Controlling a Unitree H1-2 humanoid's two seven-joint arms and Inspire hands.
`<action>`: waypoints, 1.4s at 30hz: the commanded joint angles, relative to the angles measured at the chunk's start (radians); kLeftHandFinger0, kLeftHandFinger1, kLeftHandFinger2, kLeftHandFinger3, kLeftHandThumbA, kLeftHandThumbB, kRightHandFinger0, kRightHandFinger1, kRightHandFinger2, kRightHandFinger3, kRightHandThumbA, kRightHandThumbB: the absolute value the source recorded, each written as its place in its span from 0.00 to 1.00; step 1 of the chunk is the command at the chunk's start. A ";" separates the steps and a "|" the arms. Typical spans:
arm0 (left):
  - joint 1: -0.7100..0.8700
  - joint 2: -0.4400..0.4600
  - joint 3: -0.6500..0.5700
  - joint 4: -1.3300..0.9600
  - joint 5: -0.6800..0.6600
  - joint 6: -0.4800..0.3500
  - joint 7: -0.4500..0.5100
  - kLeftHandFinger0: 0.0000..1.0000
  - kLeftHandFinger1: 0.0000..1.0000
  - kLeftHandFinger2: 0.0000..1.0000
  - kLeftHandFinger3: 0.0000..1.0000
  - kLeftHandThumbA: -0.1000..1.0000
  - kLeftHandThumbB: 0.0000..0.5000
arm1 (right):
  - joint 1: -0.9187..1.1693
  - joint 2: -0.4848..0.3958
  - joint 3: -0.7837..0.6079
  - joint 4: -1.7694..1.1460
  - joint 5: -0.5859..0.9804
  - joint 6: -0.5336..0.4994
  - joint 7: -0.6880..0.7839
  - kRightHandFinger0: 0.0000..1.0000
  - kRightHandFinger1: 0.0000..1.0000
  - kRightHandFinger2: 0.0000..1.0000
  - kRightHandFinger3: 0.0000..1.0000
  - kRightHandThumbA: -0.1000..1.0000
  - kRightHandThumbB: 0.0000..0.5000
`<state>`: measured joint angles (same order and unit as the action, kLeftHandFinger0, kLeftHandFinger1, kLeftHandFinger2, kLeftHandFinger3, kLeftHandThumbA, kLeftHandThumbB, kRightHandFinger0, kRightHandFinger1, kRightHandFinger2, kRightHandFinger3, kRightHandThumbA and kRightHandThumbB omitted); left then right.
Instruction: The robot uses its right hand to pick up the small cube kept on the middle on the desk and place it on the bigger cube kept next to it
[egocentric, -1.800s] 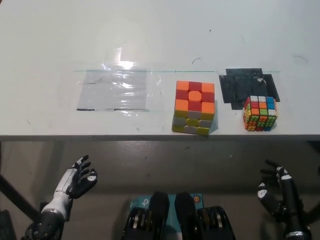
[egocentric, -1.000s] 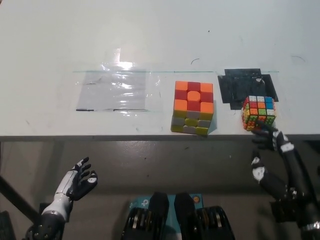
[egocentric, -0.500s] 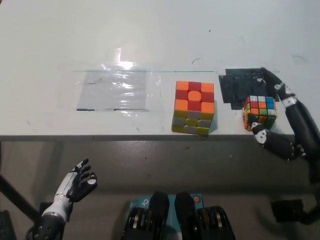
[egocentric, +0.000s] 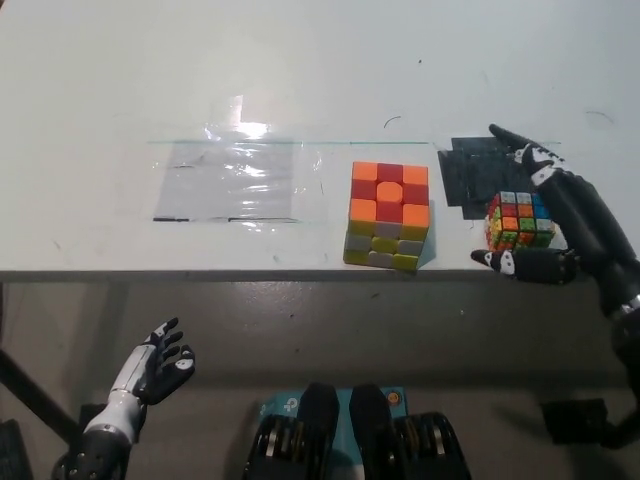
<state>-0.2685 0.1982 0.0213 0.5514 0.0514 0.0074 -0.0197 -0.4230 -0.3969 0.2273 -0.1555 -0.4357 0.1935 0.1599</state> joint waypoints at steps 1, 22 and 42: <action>-0.011 0.007 0.013 -0.035 -0.011 -0.025 0.002 1.00 1.00 1.00 1.00 0.33 0.45 | -0.066 -0.014 0.017 0.097 -0.045 -0.094 -0.011 1.00 1.00 1.00 1.00 0.97 1.00; -0.001 0.010 0.017 -0.057 -0.001 -0.010 0.006 1.00 1.00 1.00 1.00 0.38 0.50 | -0.229 -0.030 0.052 0.662 -0.052 -0.286 -0.034 1.00 1.00 1.00 1.00 0.83 0.86; -0.016 0.019 0.014 -0.055 0.006 -0.016 0.002 1.00 1.00 1.00 1.00 0.38 0.46 | -0.234 -0.034 0.144 0.760 -0.169 -0.433 -0.167 0.00 0.00 0.09 1.00 0.00 0.00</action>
<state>-0.2606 0.2000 0.0320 0.5212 0.0534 0.0110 -0.0197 -0.6636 -0.4166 0.3468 0.5752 -0.5477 -0.1881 0.0349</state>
